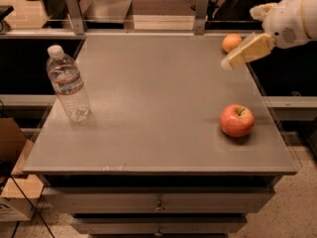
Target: Move orange near water bottle
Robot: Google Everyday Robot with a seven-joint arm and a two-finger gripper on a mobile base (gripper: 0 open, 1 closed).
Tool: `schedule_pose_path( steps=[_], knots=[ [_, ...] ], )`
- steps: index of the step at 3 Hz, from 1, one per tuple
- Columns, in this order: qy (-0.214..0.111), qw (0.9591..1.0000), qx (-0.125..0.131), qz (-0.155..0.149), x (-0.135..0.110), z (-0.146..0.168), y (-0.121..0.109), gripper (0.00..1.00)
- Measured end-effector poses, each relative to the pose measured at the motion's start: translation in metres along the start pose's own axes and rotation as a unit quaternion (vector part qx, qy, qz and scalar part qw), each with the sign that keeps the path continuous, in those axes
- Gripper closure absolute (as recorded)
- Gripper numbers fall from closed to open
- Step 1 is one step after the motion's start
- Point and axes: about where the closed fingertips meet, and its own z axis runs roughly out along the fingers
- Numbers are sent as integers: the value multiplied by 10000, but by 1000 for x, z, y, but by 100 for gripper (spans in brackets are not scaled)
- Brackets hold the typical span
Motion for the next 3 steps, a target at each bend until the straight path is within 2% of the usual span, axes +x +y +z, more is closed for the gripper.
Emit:
schedule_pose_path(
  steps=[1,2,3],
  knots=[
    [-341,9989,269,195,-1,17,-41,0],
    [-384,9986,308,203,-1,18,-47,0],
    [-518,9969,415,414,-2,31,-51,0]
  ],
)
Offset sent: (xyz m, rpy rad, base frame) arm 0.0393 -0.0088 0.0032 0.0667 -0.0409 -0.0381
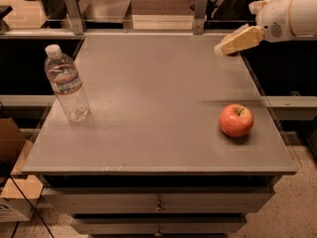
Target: Move orange near water bottle
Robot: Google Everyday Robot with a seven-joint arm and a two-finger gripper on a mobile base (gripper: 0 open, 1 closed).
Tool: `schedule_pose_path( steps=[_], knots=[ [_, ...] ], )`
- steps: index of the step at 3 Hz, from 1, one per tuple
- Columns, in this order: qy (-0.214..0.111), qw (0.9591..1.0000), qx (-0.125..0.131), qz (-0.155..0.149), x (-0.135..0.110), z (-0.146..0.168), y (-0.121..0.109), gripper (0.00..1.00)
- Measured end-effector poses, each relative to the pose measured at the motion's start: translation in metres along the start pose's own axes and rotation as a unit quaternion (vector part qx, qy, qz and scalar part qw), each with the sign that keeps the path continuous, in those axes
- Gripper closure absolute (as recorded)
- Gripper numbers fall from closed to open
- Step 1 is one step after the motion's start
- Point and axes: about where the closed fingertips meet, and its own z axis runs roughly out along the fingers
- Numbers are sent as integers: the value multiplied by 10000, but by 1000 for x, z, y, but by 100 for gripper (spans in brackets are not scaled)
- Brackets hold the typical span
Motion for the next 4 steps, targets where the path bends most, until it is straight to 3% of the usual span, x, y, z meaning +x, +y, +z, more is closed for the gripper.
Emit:
schedule_pose_path(
  steps=[2,4],
  knots=[
    [-686,9953,392,567,1,60,-47,0],
    [-763,9873,902,1059,34,101,-96,0]
  ],
)
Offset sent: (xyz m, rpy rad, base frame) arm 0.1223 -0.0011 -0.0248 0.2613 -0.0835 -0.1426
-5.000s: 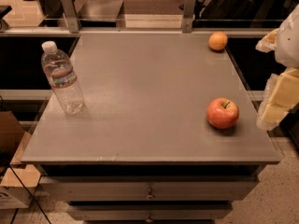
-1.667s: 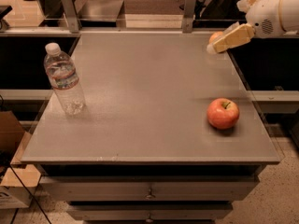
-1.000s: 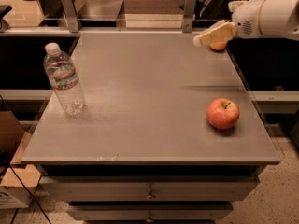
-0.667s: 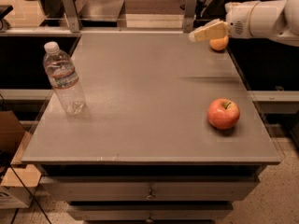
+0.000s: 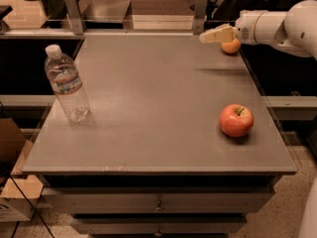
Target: Move orange near water bottle
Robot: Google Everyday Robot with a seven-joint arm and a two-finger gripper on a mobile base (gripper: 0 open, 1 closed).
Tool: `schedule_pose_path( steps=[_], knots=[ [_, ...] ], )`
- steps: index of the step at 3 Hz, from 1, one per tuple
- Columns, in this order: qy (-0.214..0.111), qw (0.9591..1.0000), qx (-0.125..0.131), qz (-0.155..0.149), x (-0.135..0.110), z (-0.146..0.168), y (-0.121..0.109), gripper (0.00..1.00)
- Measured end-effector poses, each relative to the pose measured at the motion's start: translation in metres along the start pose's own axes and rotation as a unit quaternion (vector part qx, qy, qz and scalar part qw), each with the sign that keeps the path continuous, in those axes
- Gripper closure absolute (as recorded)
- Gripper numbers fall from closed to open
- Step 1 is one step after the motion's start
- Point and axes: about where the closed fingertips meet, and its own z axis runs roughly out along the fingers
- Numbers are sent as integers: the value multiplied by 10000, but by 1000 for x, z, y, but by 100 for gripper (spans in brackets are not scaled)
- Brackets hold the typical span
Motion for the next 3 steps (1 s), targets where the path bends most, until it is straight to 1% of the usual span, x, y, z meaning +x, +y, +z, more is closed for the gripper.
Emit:
schedule_pose_path(
  steps=[1,2,3],
  knots=[
    [191,9995,201,142,21,9,-18,0],
    [437,9981,320,282,44,18,-34,0],
    [618,9965,391,410,64,24,-44,0]
  ],
)
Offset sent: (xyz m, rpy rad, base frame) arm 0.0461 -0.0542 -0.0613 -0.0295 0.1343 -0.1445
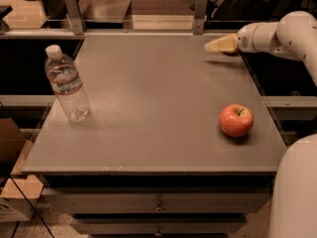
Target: Move orange near water bottle
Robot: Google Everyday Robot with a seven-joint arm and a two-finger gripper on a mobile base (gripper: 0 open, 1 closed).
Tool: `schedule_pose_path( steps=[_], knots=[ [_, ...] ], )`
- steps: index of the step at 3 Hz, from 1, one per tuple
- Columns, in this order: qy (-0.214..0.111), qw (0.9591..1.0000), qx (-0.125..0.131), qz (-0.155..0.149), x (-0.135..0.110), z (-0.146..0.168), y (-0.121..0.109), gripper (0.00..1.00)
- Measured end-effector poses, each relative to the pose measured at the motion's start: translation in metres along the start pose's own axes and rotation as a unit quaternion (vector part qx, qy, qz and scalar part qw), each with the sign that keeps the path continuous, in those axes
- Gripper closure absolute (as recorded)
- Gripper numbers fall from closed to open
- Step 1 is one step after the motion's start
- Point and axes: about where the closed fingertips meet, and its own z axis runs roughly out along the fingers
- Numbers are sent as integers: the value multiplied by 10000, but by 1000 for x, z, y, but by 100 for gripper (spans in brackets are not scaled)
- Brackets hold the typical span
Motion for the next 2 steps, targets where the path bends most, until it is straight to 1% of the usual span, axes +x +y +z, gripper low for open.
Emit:
schedule_pose_path(
  steps=[1,2],
  knots=[
    [80,9999,45,86,8,5,-6,17],
    [88,9999,14,133,11,5,-7,41]
  ],
)
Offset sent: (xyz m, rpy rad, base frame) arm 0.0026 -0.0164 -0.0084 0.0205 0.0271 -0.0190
